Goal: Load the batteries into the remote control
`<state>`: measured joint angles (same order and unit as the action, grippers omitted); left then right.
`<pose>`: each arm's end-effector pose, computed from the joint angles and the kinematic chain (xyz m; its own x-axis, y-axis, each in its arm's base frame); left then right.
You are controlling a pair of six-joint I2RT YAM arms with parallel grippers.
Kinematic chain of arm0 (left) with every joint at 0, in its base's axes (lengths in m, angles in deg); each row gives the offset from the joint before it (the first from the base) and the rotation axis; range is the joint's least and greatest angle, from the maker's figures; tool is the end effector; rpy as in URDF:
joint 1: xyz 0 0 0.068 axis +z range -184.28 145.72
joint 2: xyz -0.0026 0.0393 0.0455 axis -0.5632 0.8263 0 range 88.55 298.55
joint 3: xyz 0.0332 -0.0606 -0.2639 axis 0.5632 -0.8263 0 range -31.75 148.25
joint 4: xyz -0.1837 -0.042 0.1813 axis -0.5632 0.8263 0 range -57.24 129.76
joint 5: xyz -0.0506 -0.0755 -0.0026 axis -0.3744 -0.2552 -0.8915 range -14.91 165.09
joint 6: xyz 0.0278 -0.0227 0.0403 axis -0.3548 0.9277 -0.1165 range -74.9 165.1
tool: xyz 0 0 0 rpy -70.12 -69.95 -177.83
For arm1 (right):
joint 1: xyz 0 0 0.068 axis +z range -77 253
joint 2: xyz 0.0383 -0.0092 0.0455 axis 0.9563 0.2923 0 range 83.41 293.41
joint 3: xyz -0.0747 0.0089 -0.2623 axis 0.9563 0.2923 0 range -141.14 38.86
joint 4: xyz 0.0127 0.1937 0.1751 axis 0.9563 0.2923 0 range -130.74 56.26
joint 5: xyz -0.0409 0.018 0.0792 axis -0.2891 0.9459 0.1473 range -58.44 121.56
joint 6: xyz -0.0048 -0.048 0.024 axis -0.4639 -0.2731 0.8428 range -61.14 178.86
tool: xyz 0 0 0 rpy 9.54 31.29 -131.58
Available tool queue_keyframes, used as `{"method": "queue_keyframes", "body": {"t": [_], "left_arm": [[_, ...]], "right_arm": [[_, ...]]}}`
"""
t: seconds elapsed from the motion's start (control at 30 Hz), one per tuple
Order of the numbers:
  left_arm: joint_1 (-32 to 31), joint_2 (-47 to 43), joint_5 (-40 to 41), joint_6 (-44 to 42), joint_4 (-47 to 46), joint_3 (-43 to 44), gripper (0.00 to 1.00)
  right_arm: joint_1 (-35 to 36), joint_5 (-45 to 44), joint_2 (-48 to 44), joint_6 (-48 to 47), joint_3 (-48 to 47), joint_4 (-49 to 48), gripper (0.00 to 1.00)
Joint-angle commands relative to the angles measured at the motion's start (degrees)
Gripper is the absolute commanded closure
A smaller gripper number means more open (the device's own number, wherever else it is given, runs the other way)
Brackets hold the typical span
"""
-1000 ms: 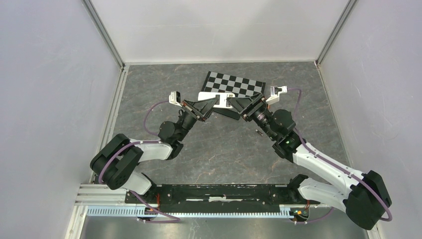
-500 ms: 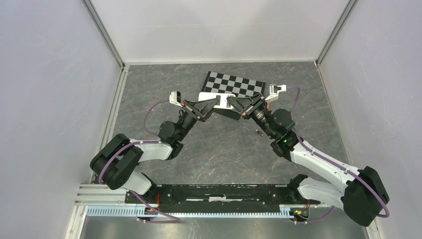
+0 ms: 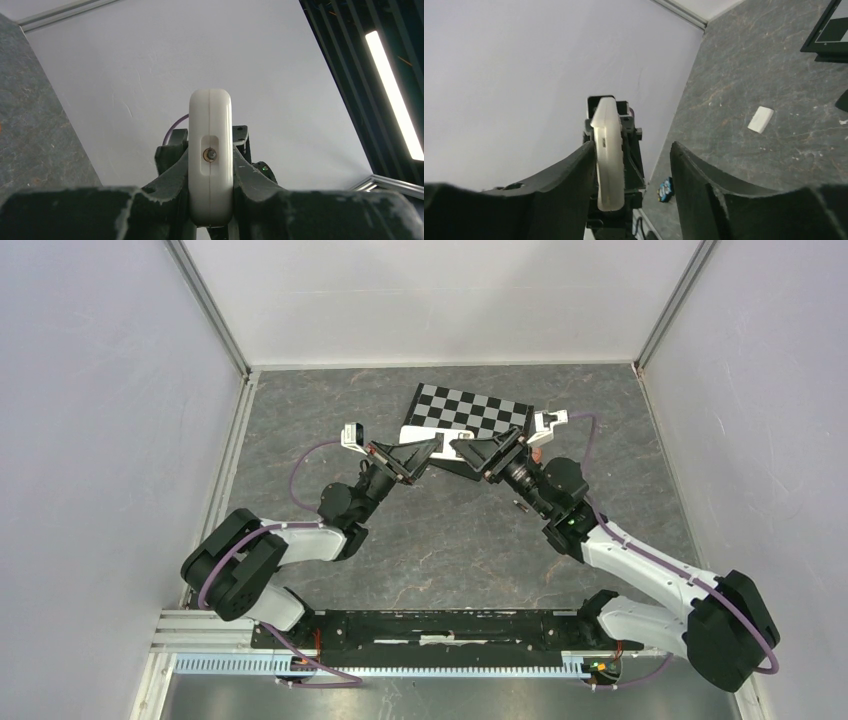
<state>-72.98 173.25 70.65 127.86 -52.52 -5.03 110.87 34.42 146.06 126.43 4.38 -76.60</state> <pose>0.2119 -0.1733 0.2506 -0.6267 -0.7652 -0.1473 0.4405 -0.1919 -0.8770 0.1975 0.1558 0.3000 -0.5625 0.7321 -0.3843 -0.3464 0.2133 0.9135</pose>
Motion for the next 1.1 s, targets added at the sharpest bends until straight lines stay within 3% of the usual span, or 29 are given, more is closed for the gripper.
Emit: {"method": "queue_keyframes", "body": {"t": [0.0,0.13,0.27,0.33,0.43,0.53,0.63,0.83,1.07], "left_arm": [[0.0,-1.4,-0.8,-3.8,-3.9,-0.1,0.98],[0.1,-1.2,-1.9,-5.3,-4.0,-1.7,0.98],[0.3,-0.6,-5.4,-8.3,-3.9,-2.3,0.98],[0.4,-0.3,-6.9,-9.7,-3.9,-2.6,0.98],[0.4,-0.3,-8.8,-11.5,-3.9,-2.3,0.98],[0.4,0.1,-10.5,-12.0,-3.9,-1.6,0.98],[0.4,1.1,-11.5,-11.7,-3.9,-1.0,0.98],[0.5,2.6,-12.1,-11.7,-4.0,-0.3,0.98],[0.5,2.4,-12.5,-11.5,-3.9,0.1,0.98]], "right_arm": [[-1.1,3.4,-0.7,-4.7,-0.9,1.8,0.32],[-3.3,9.3,-3.4,-7.3,1.3,-3.0,0.22],[-4.8,13.9,-5.3,-8.9,3.9,-5.7,0.19],[-5.6,15.9,-6.0,-10.4,4.0,-3.8,0.22],[-6.3,17.1,-6.5,-14.5,2.0,5.2,0.44],[-6.4,16.2,-9.0,-17.4,3.1,7.4,0.54],[-6.5,16.1,-10.5,-19.8,3.0,9.6,0.53],[-7.0,17.3,-11.9,-19.9,4.6,7.9,0.39],[-7.8,20.0,-13.1,-22.4,5.4,8.5,0.49]]}}
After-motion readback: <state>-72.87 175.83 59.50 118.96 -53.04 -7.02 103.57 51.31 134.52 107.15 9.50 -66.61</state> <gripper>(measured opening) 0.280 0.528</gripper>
